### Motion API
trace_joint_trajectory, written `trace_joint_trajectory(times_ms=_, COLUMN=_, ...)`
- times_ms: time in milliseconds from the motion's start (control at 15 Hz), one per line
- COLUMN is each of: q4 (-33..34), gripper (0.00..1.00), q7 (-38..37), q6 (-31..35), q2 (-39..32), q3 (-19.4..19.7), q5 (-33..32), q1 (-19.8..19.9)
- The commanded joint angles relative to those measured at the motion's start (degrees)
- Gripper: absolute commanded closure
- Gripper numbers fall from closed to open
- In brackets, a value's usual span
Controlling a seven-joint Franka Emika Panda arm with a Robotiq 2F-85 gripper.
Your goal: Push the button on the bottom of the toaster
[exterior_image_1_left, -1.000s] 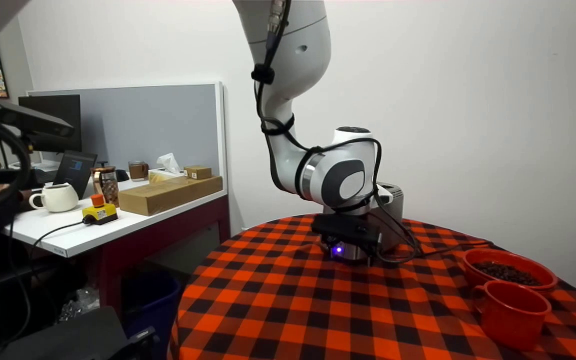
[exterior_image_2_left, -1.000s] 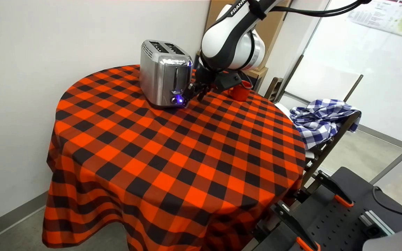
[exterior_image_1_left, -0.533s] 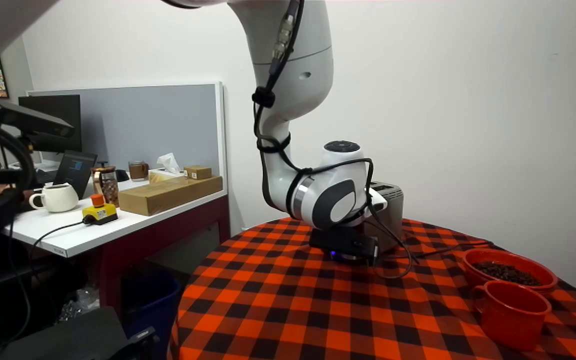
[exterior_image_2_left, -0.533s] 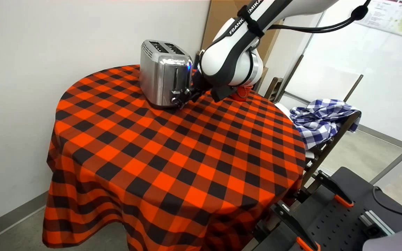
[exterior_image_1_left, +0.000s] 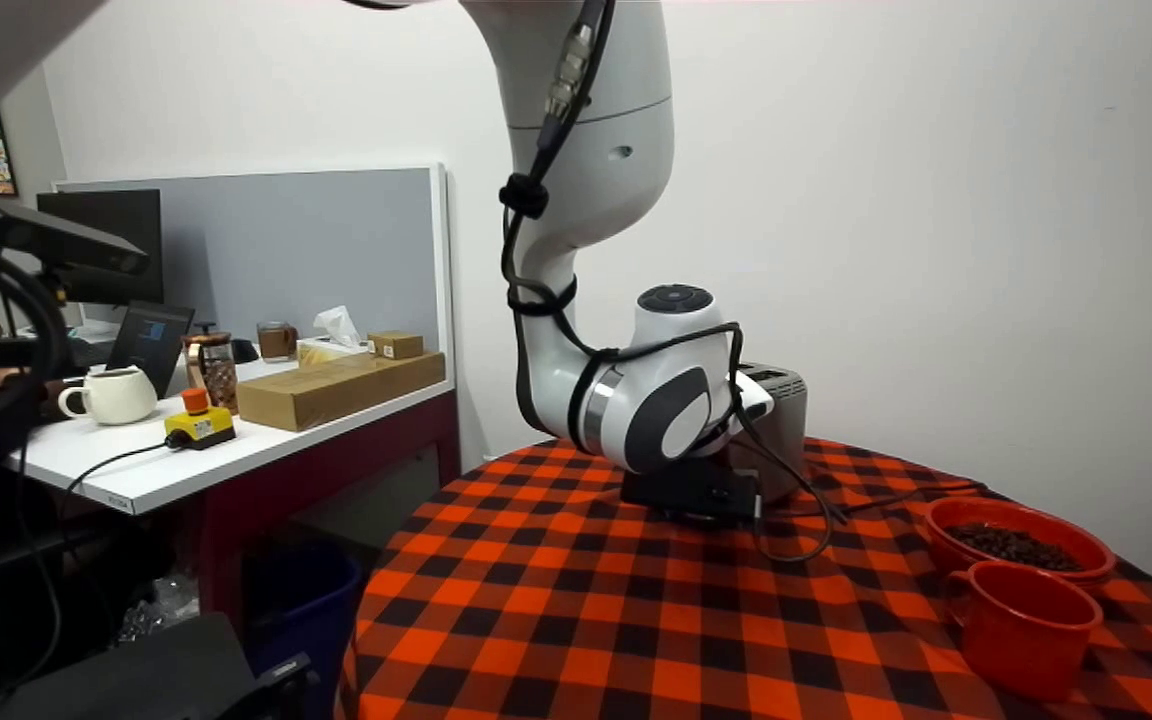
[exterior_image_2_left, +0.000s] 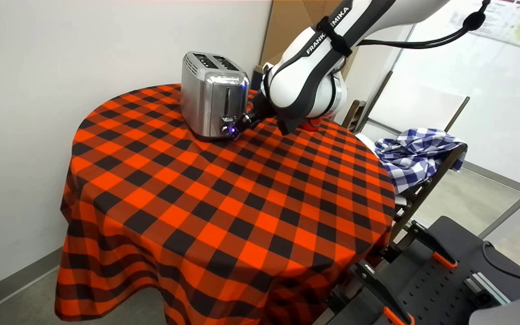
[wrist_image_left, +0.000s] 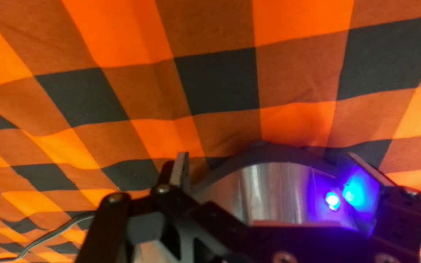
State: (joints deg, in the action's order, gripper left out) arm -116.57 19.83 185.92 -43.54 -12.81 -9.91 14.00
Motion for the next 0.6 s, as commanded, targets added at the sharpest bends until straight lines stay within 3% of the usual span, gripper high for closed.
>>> trace_joint_trajectory(times_ms=0, q4=-1.77, gripper=0.00, q7=-1.06, q6=3.01, q2=1.04, q3=-1.45, q5=-2.63, q1=2.10)
trace_joint_trajectory(times_ms=533, q4=-3.64, gripper=0.00, q7=-2.48, q6=6.29, q2=2.51, q3=-1.80, q5=-4.31, q1=3.10)
